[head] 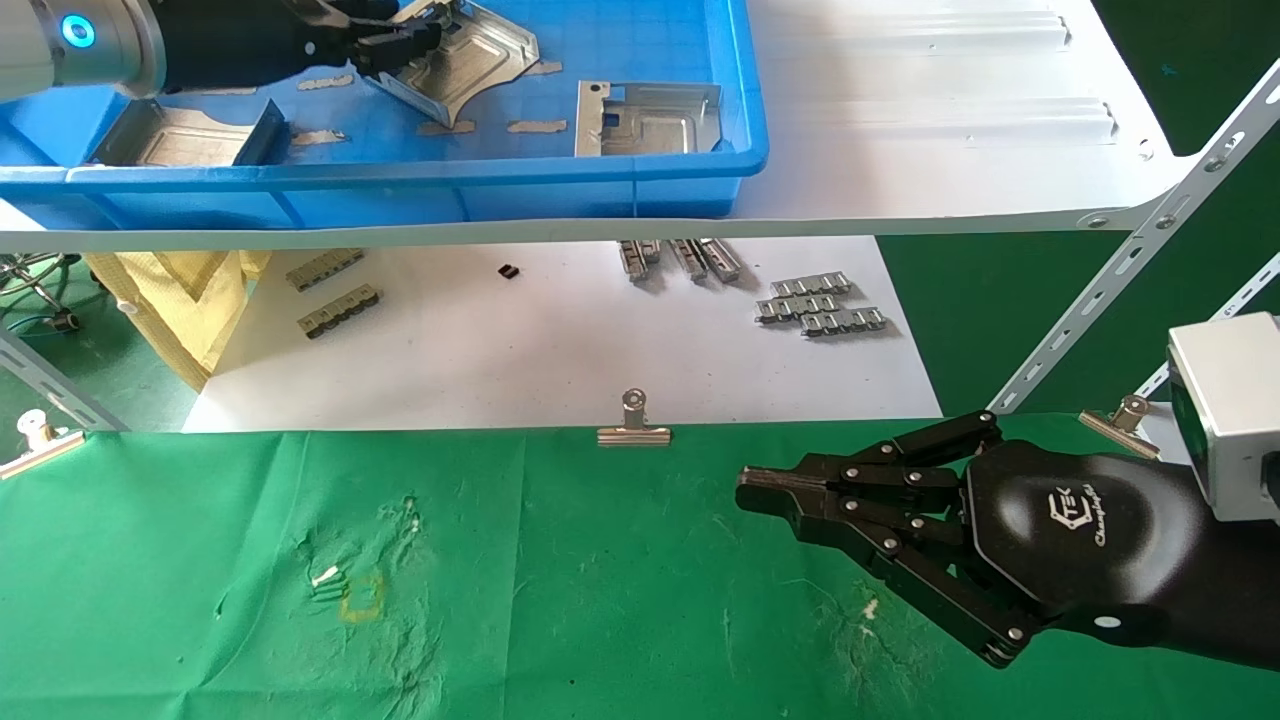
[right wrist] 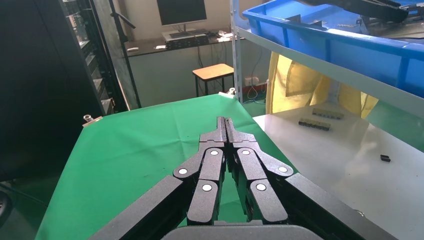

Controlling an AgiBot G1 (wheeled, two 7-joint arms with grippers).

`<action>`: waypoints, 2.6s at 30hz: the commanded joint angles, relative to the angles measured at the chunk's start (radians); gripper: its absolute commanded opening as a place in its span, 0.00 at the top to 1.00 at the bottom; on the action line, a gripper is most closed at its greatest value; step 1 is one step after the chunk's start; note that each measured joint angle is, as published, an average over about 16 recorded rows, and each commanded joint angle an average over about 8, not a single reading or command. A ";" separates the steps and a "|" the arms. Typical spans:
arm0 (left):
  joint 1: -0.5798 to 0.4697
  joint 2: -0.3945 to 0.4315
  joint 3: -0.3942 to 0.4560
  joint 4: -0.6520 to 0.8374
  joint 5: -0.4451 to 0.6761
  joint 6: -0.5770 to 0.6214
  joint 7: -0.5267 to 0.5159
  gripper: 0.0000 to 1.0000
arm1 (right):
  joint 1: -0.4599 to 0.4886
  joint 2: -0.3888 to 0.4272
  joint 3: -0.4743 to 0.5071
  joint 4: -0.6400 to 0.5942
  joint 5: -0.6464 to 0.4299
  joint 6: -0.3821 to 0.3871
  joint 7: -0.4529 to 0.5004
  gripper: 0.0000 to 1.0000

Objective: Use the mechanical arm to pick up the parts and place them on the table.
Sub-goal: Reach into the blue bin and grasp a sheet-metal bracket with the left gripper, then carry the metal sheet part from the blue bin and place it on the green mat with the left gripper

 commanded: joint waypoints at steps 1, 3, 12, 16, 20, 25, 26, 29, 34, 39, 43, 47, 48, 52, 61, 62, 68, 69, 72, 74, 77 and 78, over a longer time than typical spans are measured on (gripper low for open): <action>0.002 -0.002 0.000 0.001 0.000 0.006 0.000 1.00 | 0.000 0.000 0.000 0.000 0.000 0.000 0.000 1.00; 0.001 -0.004 -0.001 0.000 -0.001 0.008 0.002 1.00 | 0.000 0.000 0.000 0.000 0.000 0.000 0.000 1.00; -0.018 -0.026 -0.018 -0.033 -0.026 0.078 0.043 1.00 | 0.000 0.000 0.000 0.000 0.000 0.000 0.000 0.53; -0.032 -0.053 -0.036 -0.061 -0.055 0.192 0.087 1.00 | 0.000 0.000 0.000 0.000 0.000 0.000 0.000 0.05; -0.037 -0.089 -0.054 -0.084 -0.085 0.346 0.141 1.00 | 0.000 0.000 0.000 0.000 0.000 0.000 0.000 0.00; -0.019 -0.142 -0.072 -0.113 -0.122 0.575 0.236 1.00 | 0.000 0.000 0.000 0.000 0.000 0.000 0.000 0.00; -0.013 -0.152 -0.074 -0.119 -0.129 0.614 0.256 1.00 | 0.000 0.000 0.000 0.000 0.000 0.000 0.000 0.00; 0.014 -0.183 -0.078 -0.155 -0.155 0.701 0.318 1.00 | 0.000 0.000 0.000 0.000 0.000 0.000 0.000 0.00; 0.119 -0.261 -0.042 -0.344 -0.261 0.741 0.388 1.00 | 0.000 0.000 0.000 0.000 0.000 0.000 0.000 0.00; 0.274 -0.404 0.075 -0.638 -0.430 0.738 0.412 1.00 | 0.000 0.000 0.000 0.000 0.000 0.000 0.000 0.00; 0.349 -0.490 0.188 -0.737 -0.474 0.725 0.468 1.00 | 0.000 0.000 0.000 0.000 0.000 0.000 0.000 0.00; 0.370 -0.503 0.283 -0.683 -0.408 0.710 0.561 1.00 | 0.000 0.000 0.000 0.000 0.000 0.000 0.000 0.00; 0.371 -0.498 0.303 -0.657 -0.386 0.707 0.585 1.00 | 0.000 0.000 0.000 0.000 0.000 0.000 0.000 0.00; 0.368 -0.473 0.361 -0.545 -0.308 0.697 0.677 1.00 | 0.000 0.000 0.000 0.000 0.000 0.000 0.000 0.00; 0.352 -0.413 0.409 -0.351 -0.248 0.691 0.837 0.74 | 0.000 0.000 0.000 0.000 0.000 0.000 0.000 0.00; 0.351 -0.407 0.413 -0.336 -0.243 0.691 0.848 0.62 | 0.000 0.000 0.000 0.000 0.000 0.000 0.000 0.00; 0.346 -0.373 0.425 -0.243 -0.235 0.683 0.882 0.00 | 0.000 0.000 0.000 0.000 0.000 0.000 0.000 0.00; 0.346 -0.369 0.426 -0.229 -0.236 0.682 0.884 0.00 | 0.000 0.000 0.000 0.000 0.000 0.000 0.000 0.00; 0.346 -0.355 0.428 -0.191 -0.236 0.683 0.888 0.00 | 0.000 0.000 0.000 0.000 0.000 0.000 0.000 0.00; 0.347 -0.347 0.429 -0.172 -0.236 0.685 0.891 0.00 | 0.000 0.000 0.000 0.000 0.000 0.000 0.000 0.00; 0.343 -0.336 0.426 -0.147 -0.245 0.688 0.889 0.00 | 0.000 0.000 0.000 0.000 0.000 0.000 0.000 0.00; 0.341 -0.332 0.423 -0.139 -0.252 0.691 0.885 0.00 | 0.000 0.000 0.000 0.000 0.000 0.000 0.000 0.00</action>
